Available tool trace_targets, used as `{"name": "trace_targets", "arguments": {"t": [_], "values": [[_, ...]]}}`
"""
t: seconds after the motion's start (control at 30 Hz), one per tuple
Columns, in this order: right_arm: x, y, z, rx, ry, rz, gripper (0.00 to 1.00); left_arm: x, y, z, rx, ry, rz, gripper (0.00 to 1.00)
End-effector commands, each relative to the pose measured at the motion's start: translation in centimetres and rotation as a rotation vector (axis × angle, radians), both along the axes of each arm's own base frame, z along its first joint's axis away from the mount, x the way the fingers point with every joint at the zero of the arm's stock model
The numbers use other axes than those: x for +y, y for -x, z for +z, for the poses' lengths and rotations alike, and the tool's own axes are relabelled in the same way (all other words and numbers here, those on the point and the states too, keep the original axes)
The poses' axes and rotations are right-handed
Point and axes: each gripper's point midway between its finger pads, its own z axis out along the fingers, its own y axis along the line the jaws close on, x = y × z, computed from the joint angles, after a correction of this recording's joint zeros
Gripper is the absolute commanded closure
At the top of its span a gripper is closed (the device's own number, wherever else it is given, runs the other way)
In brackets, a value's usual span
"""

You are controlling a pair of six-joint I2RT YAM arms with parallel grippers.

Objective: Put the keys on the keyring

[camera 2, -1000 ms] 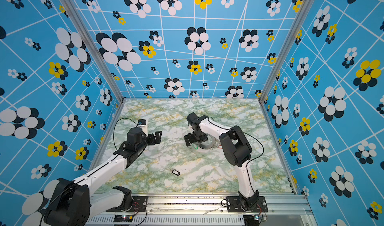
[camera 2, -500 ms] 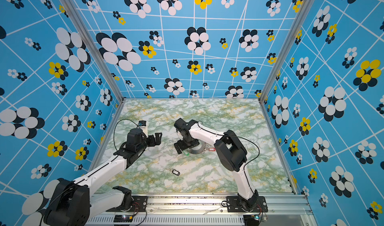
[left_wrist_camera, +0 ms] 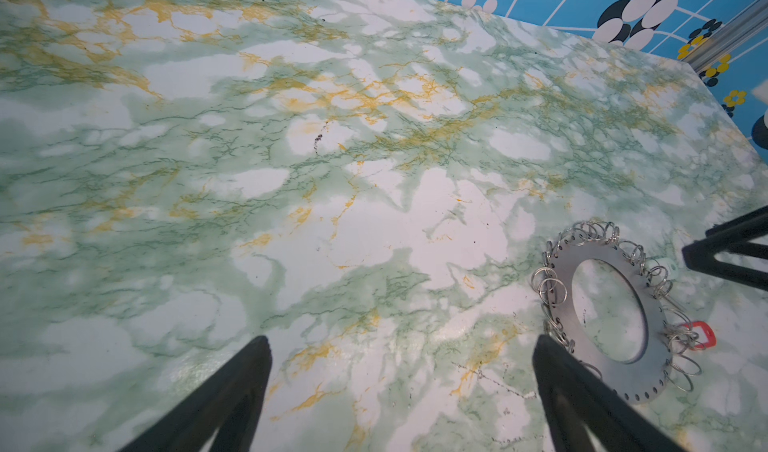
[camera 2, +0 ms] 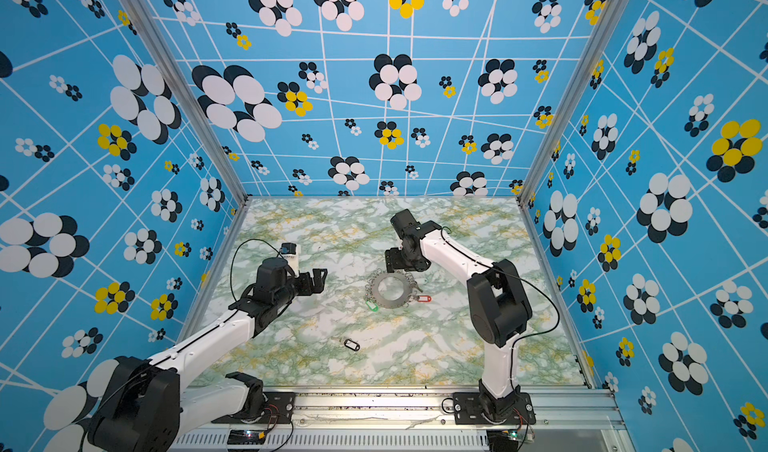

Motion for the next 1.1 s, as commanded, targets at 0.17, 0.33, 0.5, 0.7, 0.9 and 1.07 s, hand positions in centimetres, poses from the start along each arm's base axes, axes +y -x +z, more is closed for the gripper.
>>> {"name": "trace_targets", "arguments": {"t": [0.17, 0.33, 0.5, 0.7, 0.9, 1.07], "values": [[-1.7, -3.2, -2.2, 0.036, -0.074, -0.176, 0.38, -0.7, -0.2, 0.7, -0.002, 0.008, -0.024, 0.01], [-1.3, -3.0, -3.2, 0.056, -0.121, -0.223, 0.45, -0.7, -0.2, 0.6, 0.000, 0.009, -0.028, 0.01], [-0.9, -3.2, -4.1, 0.079, -0.153, -0.279, 0.53, -0.8, -0.2, 0.5, 0.004, 0.012, -0.030, 0.01], [-1.0, -3.3, -5.0, 0.096, -0.160, -0.334, 0.62, -0.8, -0.2, 0.5, 0.005, 0.010, -0.029, 0.01], [-1.7, -2.9, -5.6, 0.099, -0.145, -0.365, 0.66, -0.8, -0.2, 0.5, 0.004, 0.007, -0.030, 0.01], [-1.6, -2.6, -6.3, 0.119, -0.147, -0.369, 0.69, -0.9, -0.3, 0.2, 0.008, 0.009, -0.032, 0.01]]}}
